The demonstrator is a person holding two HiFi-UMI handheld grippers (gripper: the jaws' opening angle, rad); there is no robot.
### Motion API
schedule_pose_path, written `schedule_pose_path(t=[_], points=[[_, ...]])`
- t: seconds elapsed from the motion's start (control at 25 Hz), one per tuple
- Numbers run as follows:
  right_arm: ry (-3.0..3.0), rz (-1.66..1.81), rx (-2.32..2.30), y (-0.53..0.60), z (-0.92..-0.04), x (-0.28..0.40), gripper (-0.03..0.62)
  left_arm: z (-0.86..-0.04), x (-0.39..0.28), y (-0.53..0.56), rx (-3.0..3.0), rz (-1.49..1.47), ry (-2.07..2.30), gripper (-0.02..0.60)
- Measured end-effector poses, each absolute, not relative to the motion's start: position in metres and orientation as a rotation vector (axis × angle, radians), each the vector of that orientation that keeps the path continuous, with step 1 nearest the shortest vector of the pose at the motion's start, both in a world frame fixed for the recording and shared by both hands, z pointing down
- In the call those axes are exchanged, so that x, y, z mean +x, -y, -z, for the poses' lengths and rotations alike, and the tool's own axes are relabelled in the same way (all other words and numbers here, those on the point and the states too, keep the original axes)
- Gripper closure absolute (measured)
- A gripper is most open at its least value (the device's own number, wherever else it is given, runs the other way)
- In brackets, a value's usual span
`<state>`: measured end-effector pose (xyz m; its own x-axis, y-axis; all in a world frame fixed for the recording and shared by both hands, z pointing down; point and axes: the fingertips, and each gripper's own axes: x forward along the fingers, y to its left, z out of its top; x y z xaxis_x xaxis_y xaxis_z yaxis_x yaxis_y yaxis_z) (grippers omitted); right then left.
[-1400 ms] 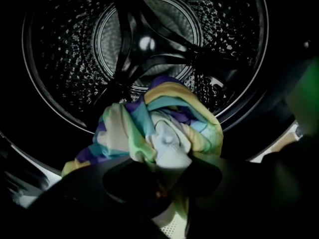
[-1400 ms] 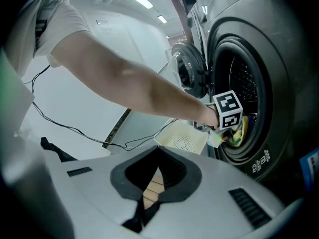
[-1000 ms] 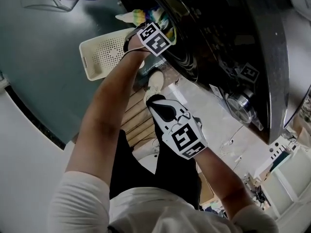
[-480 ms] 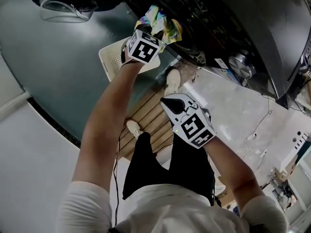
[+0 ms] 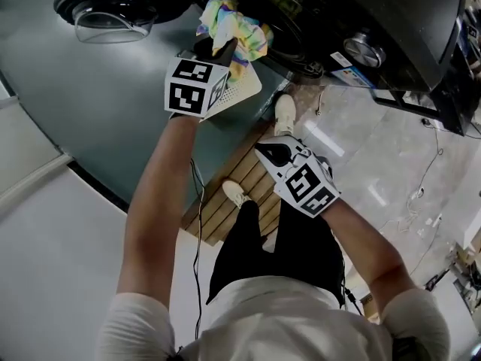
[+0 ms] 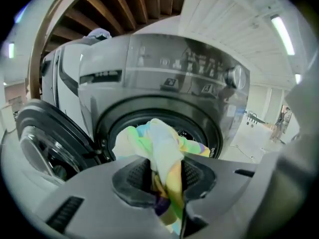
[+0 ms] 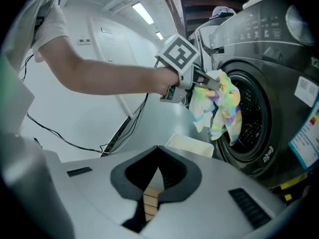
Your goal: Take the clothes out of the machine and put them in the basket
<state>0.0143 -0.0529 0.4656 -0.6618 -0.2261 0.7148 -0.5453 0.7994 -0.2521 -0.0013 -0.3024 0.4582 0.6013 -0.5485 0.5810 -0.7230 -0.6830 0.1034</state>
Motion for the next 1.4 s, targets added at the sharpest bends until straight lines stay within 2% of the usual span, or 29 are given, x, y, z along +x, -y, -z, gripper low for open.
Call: schedule_pose_path(t=[0.32, 0.64, 0.88, 1.4], points=[[2.316, -0.597, 0.597, 0.032, -0.458, -0.001, 0.589, -0.368, -0.036, 0.276, 2.589, -0.638, 1.061, 0.488], [2.344, -0.616, 0.584, 0.014, -0.459, -0.018, 0.589, -0.344, -0.078, 0.231, 2.595, -0.616, 1.05, 0.486], [2.338, -0.626, 0.559, 0.012, -0.464, -0.021, 0.589, -0.371, -0.101, 0.211, 2.554, -0.638, 1.05, 0.485], [2.307, -0.613, 0.454, 0.028, -0.487, -0.035, 0.589, -0.49, -0.142, 0.193, 2.413, -0.682, 1.061, 0.482]])
